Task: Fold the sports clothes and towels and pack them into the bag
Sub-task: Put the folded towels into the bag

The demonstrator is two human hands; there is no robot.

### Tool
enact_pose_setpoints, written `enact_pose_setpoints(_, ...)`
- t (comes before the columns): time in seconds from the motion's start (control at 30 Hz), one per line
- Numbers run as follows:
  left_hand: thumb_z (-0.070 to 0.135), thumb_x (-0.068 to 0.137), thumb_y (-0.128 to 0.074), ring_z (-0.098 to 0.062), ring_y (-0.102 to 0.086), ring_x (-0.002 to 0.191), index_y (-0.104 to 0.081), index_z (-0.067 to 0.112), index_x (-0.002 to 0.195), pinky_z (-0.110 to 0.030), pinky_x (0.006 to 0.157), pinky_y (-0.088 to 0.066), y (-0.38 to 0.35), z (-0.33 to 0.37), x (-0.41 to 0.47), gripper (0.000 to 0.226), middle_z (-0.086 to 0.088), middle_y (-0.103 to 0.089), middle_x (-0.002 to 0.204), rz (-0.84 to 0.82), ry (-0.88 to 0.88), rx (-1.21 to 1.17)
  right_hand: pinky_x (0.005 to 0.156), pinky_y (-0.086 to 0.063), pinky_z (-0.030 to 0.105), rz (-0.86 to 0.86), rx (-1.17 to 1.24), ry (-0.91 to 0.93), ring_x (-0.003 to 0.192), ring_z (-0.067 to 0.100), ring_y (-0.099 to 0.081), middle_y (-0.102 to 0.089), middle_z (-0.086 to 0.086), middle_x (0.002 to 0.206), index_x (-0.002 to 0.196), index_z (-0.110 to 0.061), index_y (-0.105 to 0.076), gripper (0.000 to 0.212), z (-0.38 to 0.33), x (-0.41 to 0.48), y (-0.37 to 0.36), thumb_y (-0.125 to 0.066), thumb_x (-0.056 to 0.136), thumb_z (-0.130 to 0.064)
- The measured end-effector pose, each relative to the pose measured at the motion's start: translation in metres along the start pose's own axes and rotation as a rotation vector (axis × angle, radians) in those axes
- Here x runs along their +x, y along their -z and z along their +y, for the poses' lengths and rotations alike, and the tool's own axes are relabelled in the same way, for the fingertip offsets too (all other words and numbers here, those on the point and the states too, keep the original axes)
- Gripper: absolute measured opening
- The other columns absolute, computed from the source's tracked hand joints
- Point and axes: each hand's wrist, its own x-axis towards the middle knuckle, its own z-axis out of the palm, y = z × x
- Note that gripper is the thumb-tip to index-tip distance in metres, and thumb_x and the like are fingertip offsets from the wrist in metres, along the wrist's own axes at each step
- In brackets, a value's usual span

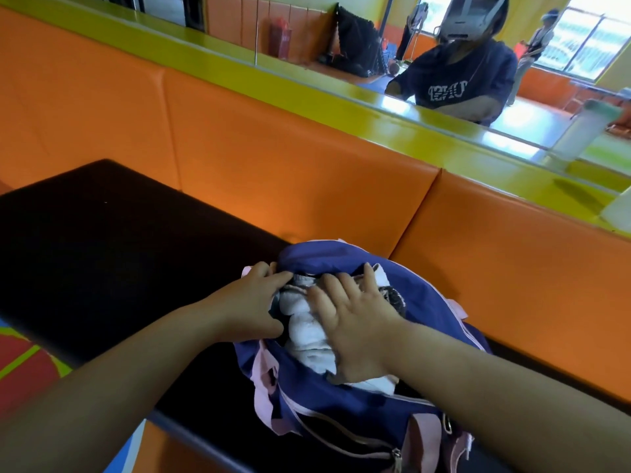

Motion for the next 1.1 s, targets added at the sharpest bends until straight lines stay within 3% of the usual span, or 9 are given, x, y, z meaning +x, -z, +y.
enact_pose_setpoints(0.07,0.030,0.066,-0.065,-0.015,-0.048,0.099,-0.036,0.036,0.134,-0.029,0.085,-0.048,-0.002,-0.001,0.002,0.074,0.006,-0.032,0.113,0.001,-0.009,-0.006,0.110,-0.012,0.065,0.010,0.134,0.016,0.135,0.037,-0.025,-0.024,0.014,0.148,0.146,-0.012,-0.014,0.113,0.012,-0.010,0.010,-0.060,0.064,-0.076)
enact_pose_setpoints(0.17,0.034,0.065,-0.065,-0.015,-0.047,0.102,-0.039,0.036,0.131,-0.031,0.091,-0.047,-0.004,-0.003,0.003,0.071,0.006,-0.033,0.112,-0.003,-0.008,-0.018,0.103,-0.026,0.070,0.133,0.147,-0.031,0.133,0.042,-0.035,-0.039,0.013,0.143,0.139,-0.021,-0.028,0.108,0.024,-0.025,0.016,-0.047,0.055,-0.087)
enact_pose_setpoints(0.33,0.029,0.066,-0.065,-0.015,-0.045,0.109,-0.037,0.033,0.135,-0.032,0.096,-0.045,-0.004,-0.002,0.001,0.074,0.006,-0.032,0.117,-0.015,0.002,-0.027,0.114,-0.014,0.061,0.091,0.488,-0.094,0.145,0.030,0.014,0.023,-0.004,0.155,0.142,-0.050,0.016,0.131,0.037,-0.063,-0.015,-0.070,0.048,-0.079)
enact_pose_setpoints(0.47,0.027,0.067,-0.065,-0.016,-0.047,0.109,-0.038,0.031,0.134,-0.035,0.096,-0.046,-0.003,0.000,0.000,0.072,0.005,-0.032,0.120,-0.029,0.009,0.001,0.115,-0.017,0.050,0.135,0.500,-0.001,0.144,0.028,0.024,0.043,-0.002,0.148,0.144,-0.050,0.017,0.135,0.040,-0.070,-0.039,-0.079,0.050,-0.068)
enact_pose_setpoints(0.6,0.027,0.064,-0.065,-0.018,-0.048,0.111,-0.043,0.027,0.131,-0.037,0.096,-0.047,-0.001,0.001,-0.001,0.071,0.003,-0.032,0.123,-0.053,0.030,0.017,0.099,-0.045,0.046,0.241,0.527,0.048,0.143,0.040,-0.010,0.022,0.001,0.156,0.148,-0.041,-0.017,0.105,0.034,-0.055,-0.051,-0.073,0.060,-0.057)
enact_pose_setpoints(0.73,0.023,0.066,-0.066,-0.018,-0.049,0.107,-0.045,0.026,0.127,-0.037,0.094,-0.047,-0.001,0.001,-0.006,0.065,0.002,-0.033,0.121,-0.040,0.023,0.028,0.077,-0.054,0.049,0.245,0.456,0.030,0.111,0.049,-0.044,-0.022,0.006,0.144,0.128,-0.030,-0.051,0.076,0.019,-0.041,-0.055,-0.070,0.057,-0.046)
enact_pose_setpoints(0.83,0.024,0.067,-0.066,-0.019,-0.051,0.108,-0.047,0.026,0.124,-0.036,0.093,-0.047,0.000,0.004,-0.008,0.061,0.003,-0.033,0.119,-0.023,0.009,0.021,0.068,-0.054,0.052,0.184,0.385,-0.004,0.113,0.056,-0.037,-0.023,0.002,0.139,0.122,-0.029,-0.056,0.061,0.011,-0.027,-0.043,-0.070,0.065,-0.041)
enact_pose_setpoints(0.93,0.026,0.072,-0.069,-0.014,-0.045,0.110,-0.043,0.028,0.130,-0.027,0.095,-0.042,0.000,0.008,-0.009,0.064,0.003,-0.033,0.121,-0.006,-0.030,0.010,0.074,-0.047,0.042,0.050,0.282,-0.010,0.123,0.046,-0.023,-0.019,0.002,0.145,0.130,-0.026,-0.052,0.052,-0.001,-0.009,-0.018,-0.063,0.081,-0.038)
enact_pose_setpoints(1.1,0.015,0.070,-0.068,-0.014,-0.049,0.107,-0.044,0.030,0.131,-0.028,0.092,-0.047,0.001,0.008,-0.011,0.067,0.006,-0.033,0.120,-0.006,-0.038,-0.018,0.085,-0.045,0.048,0.063,0.293,0.118,0.121,0.044,-0.032,-0.034,0.003,0.139,0.129,-0.028,-0.050,0.048,-0.025,0.029,-0.007,-0.048,0.084,-0.044)
